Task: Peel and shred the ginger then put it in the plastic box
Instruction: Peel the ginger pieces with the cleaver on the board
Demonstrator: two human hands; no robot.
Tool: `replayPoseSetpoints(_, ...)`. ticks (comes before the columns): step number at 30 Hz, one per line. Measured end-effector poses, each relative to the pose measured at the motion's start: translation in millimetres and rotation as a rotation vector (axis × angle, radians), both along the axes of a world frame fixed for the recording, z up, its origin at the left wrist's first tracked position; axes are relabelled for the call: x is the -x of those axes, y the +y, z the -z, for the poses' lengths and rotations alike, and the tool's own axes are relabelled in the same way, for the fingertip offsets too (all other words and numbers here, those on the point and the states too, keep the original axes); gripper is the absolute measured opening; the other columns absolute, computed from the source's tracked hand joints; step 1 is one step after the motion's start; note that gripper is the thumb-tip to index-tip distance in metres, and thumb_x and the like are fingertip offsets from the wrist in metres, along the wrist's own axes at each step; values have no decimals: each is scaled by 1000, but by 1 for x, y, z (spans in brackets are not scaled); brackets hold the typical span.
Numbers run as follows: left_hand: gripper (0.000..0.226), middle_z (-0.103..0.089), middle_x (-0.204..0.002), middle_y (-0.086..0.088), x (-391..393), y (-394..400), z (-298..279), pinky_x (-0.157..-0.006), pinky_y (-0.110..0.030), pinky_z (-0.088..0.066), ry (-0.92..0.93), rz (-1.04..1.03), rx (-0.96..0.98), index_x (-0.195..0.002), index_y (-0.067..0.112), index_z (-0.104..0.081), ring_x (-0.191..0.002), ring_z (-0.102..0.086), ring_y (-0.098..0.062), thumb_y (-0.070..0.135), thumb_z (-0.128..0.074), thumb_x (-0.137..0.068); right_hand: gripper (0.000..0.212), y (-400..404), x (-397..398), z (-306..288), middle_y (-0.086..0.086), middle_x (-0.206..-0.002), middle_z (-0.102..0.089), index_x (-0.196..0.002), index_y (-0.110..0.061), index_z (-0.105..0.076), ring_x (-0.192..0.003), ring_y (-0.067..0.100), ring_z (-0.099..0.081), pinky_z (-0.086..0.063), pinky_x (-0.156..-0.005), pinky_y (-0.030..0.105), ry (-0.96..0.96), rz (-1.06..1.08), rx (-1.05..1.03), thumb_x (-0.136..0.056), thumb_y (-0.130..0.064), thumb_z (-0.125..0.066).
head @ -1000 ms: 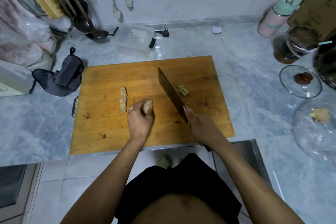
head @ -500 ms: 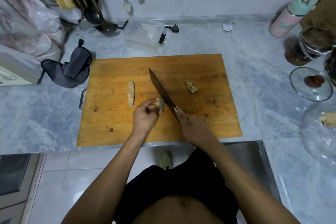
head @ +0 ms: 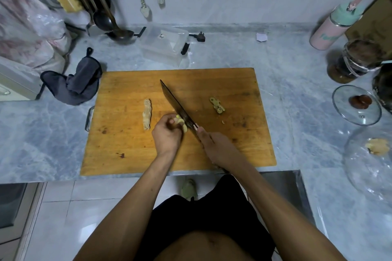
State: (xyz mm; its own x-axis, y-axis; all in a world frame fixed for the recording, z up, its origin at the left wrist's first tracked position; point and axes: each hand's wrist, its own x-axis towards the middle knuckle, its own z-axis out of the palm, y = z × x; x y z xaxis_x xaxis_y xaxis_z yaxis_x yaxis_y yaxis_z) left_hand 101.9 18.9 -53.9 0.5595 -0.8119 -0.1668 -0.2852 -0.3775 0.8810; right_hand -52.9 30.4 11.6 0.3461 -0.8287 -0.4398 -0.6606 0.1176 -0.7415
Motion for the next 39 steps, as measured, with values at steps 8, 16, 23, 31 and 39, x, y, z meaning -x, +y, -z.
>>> replayPoseSetpoints(8,27,-68,-90,3,5,-5,0,-87,-22,-50,44,-67,-4,-96,13,-70,-92,-64,-16,-4,-56,-80,61,15,21,-2,-5,-61,-52,-63,-20,-48,-58,7,-48,-35,-57,24,-16,0,44,-91,-66,-18)
replayPoseSetpoints(16,26,-69,-92,1,6,-5,0,-92,-32,-53,63,-68,0,-97,13,-69,-92,-65,-17,-3,-57,-81,63,20,23,-2,-2,-64,-54,-69,-17,-52,-59,8,-49,-36,-59,23,-41,6,37,-93,-65,-19)
replayPoseSetpoints(23,26,-67,-88,4,5,-7,3,-90,-33,-55,78,-70,-14,-94,18,-68,-89,-64,-15,-4,-60,-80,69,24,23,-4,-1,-62,-53,-73,-11,-58,-57,8,-46,-32,-55,25,-71,33,32,-90,-66,-18)
replayPoseSetpoints(31,22,-66,-89,3,7,-6,-1,-72,-1,-41,19,-68,12,-100,10,-70,-84,-60,-10,-2,-61,-83,63,27,24,-7,-5,-61,-53,-71,-16,-55,-58,9,-49,-35,-58,28,-63,57,11,-93,-64,-19)
replayPoseSetpoints(39,22,-67,-90,1,5,-5,1,-71,0,-41,9,-46,35,-99,9,-69,-86,-62,-12,-2,-61,-82,62,28,23,-8,-2,-60,-50,-74,-10,-57,-56,11,-46,-35,-58,29,-63,62,-4,-102,-55,-23)
